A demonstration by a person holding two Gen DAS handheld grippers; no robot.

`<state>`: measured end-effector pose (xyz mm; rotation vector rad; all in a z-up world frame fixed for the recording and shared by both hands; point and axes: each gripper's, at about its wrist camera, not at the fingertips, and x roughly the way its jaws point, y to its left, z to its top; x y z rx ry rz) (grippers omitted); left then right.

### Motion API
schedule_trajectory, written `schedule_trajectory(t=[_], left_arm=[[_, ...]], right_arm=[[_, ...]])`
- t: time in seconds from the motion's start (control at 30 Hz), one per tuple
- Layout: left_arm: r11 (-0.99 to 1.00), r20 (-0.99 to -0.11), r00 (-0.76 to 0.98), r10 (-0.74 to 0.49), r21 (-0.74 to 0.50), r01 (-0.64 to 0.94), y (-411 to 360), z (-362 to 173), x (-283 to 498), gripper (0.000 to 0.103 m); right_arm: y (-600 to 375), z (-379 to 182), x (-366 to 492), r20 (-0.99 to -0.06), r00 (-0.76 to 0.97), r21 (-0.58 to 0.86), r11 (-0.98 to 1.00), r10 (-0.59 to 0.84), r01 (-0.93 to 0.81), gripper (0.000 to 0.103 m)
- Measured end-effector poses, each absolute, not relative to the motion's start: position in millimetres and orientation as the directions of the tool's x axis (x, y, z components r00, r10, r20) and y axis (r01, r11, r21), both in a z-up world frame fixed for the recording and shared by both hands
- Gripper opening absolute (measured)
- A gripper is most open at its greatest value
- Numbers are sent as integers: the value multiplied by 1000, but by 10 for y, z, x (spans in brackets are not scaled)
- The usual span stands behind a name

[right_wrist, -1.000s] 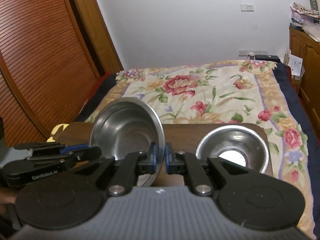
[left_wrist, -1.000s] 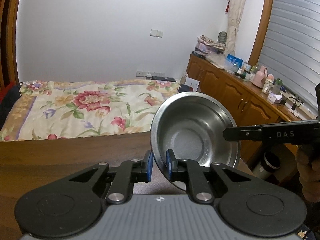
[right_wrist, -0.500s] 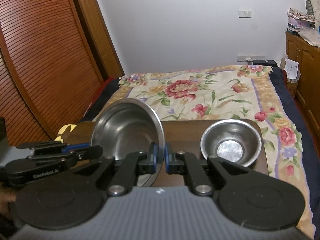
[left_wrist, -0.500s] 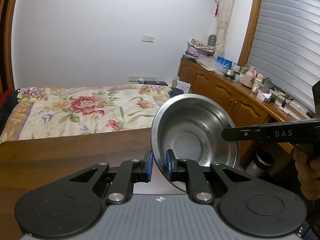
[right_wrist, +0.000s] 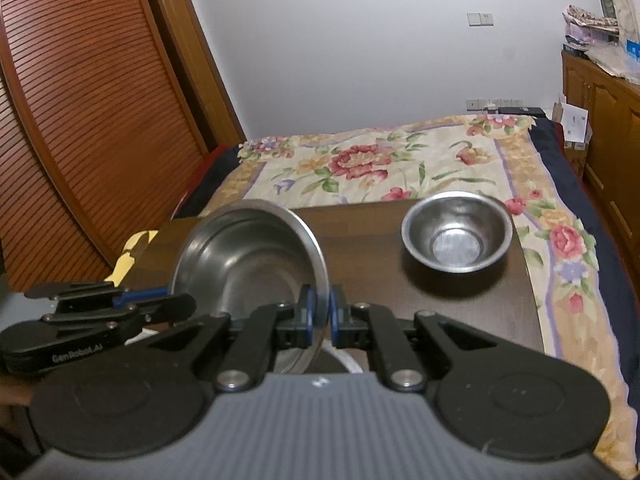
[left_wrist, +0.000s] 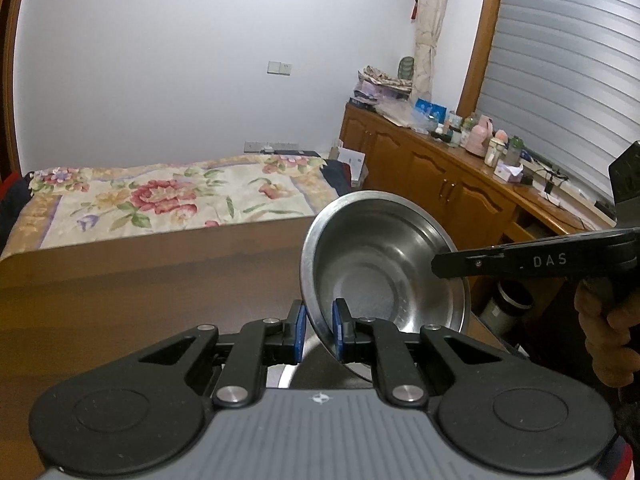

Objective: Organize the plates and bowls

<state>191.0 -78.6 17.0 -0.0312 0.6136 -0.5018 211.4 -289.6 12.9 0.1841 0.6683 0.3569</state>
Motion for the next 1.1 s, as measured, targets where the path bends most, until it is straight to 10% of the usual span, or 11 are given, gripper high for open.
schedule_trajectory(t=[1.1], left_arm=[[887, -596, 689, -412, -89, 453, -842, -358, 1510, 16]], right_arm=[[-2807, -441, 1729, -613, 699, 284, 928, 368, -240, 10]])
